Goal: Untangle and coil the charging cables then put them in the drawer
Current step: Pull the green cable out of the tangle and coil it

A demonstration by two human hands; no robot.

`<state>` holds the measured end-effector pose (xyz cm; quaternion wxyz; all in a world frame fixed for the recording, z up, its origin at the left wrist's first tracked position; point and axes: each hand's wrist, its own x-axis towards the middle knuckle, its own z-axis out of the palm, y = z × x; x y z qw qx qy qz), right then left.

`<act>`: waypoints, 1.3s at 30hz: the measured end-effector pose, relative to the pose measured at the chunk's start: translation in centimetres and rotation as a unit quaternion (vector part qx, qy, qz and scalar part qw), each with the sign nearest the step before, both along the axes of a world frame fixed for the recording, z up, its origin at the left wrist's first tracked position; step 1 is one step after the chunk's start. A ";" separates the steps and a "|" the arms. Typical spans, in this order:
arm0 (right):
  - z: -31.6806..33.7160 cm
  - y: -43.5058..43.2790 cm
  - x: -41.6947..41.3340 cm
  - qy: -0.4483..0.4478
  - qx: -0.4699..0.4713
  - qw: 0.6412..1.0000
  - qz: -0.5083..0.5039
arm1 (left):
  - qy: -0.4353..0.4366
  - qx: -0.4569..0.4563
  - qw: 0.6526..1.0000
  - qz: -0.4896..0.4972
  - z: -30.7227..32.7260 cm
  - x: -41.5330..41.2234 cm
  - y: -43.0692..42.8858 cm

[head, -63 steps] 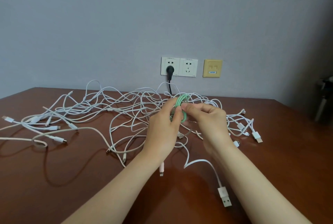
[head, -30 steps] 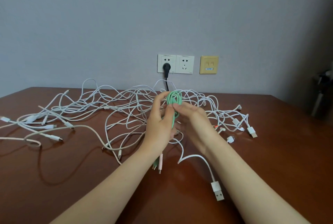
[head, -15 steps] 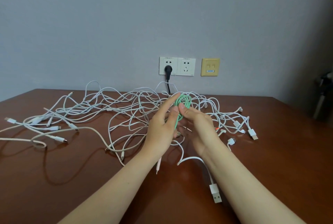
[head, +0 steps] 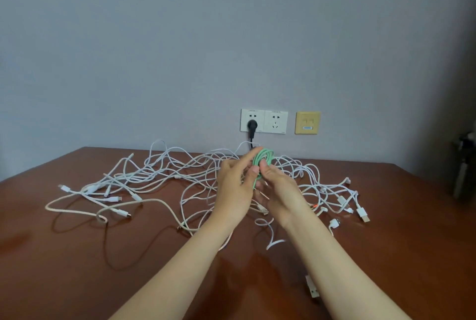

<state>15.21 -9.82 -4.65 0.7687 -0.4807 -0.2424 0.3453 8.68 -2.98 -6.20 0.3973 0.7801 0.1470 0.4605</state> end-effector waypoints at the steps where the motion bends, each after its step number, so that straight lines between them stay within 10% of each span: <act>1: 0.5 0.2 -0.3 -0.014 -0.001 1.000 -0.005 | -0.008 -0.002 1.000 -0.005 0.4 -0.2 0.3; 19: 5.2 3.1 -7.1 -0.239 -0.071 0.967 0.052 | -0.162 -0.277 0.947 -0.017 7.1 -8.0 4.5; 39: 1.7 16.3 -20.7 -0.312 -0.082 0.940 0.112 | -0.148 -0.343 0.915 0.155 4.6 -25.0 16.5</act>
